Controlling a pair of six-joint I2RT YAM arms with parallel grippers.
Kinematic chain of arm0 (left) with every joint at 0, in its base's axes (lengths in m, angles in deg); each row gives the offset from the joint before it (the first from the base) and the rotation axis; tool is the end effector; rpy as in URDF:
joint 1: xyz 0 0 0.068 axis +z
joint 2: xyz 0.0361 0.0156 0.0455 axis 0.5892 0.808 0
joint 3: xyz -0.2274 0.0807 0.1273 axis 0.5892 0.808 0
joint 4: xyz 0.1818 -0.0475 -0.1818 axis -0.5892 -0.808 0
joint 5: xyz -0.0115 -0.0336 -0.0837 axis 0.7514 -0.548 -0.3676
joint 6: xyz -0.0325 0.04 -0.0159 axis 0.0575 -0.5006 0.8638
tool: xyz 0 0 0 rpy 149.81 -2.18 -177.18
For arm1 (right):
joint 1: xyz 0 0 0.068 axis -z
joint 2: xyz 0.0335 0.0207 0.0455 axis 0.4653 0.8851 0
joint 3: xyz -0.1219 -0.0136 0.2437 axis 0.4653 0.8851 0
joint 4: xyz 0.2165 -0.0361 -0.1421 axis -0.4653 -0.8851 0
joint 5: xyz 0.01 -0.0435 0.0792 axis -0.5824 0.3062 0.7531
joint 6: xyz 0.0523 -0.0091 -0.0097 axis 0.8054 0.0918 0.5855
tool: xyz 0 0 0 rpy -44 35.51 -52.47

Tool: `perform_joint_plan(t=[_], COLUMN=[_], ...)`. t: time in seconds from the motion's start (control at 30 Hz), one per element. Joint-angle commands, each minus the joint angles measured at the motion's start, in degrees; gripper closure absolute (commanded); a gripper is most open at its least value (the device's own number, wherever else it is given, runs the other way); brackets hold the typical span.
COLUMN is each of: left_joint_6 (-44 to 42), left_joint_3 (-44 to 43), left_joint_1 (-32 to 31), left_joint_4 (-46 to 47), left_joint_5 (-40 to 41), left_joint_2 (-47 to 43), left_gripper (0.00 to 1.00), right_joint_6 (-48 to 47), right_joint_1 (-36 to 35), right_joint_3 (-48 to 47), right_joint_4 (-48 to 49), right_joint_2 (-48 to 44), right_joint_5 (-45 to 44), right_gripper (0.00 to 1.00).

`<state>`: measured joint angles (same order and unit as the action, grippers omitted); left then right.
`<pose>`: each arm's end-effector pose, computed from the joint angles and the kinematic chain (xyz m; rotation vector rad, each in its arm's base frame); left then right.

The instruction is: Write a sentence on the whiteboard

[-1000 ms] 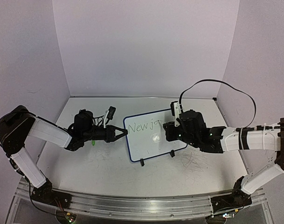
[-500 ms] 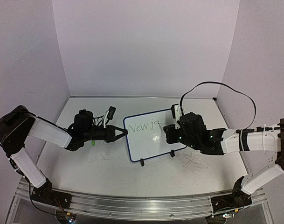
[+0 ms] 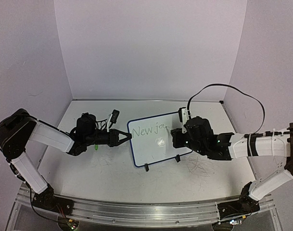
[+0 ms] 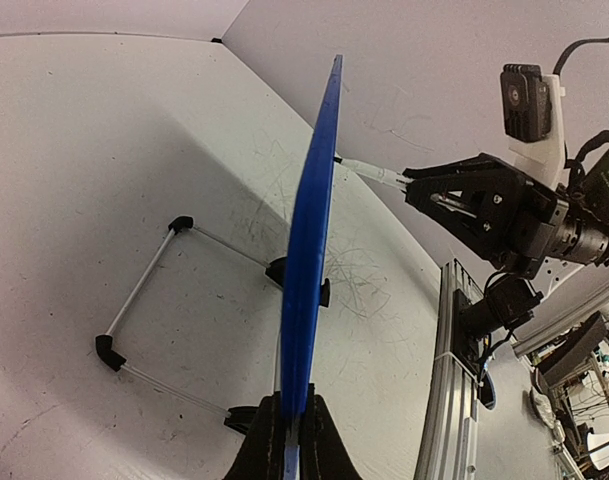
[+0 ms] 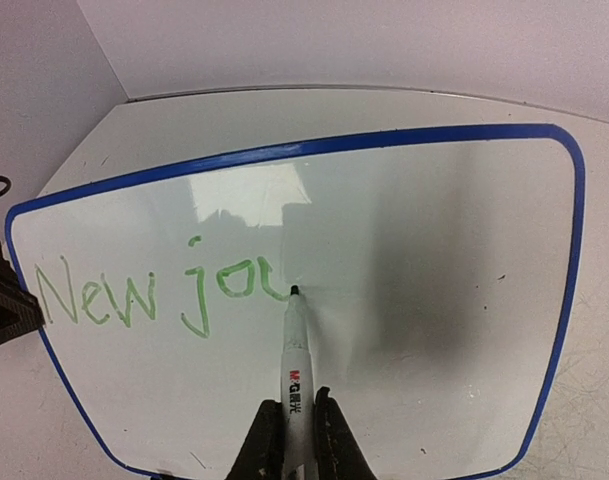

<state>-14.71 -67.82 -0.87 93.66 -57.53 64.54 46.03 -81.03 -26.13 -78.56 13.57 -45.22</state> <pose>0.2431 -0.2092 0.1796 0.6373 1.8958 -1.3318 0.1944 0.2426 0.2355 -0.3195 1.9986 0.5481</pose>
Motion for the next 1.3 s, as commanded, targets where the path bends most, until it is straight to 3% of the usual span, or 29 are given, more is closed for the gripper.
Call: perform_joint_plan(t=[0.0,0.63,1.27], left_joint_6=[-0.5,-0.7,-0.7], left_joint_3=[-1.0,-0.9,-0.9], left_joint_1=[0.0,0.0,0.0], left_joint_4=[-0.6,-0.6,-0.7], left_joint_5=[-0.3,-0.3,-0.3], left_joint_2=[-2.6,-2.7,-2.9], left_gripper=[1.00,1.00,1.00], right_joint_6=[-1.3,-1.7,3.5], right_joint_1=[0.3,0.8,-1.5], right_joint_3=[-3.1,-4.1,1.5], right_joint_4=[1.7,1.5,-1.5], right_joint_2=[1.2,2.0,-0.3], right_joint_5=[-2.6,-2.0,-0.1], right_gripper=[1.00,1.00,1.00])
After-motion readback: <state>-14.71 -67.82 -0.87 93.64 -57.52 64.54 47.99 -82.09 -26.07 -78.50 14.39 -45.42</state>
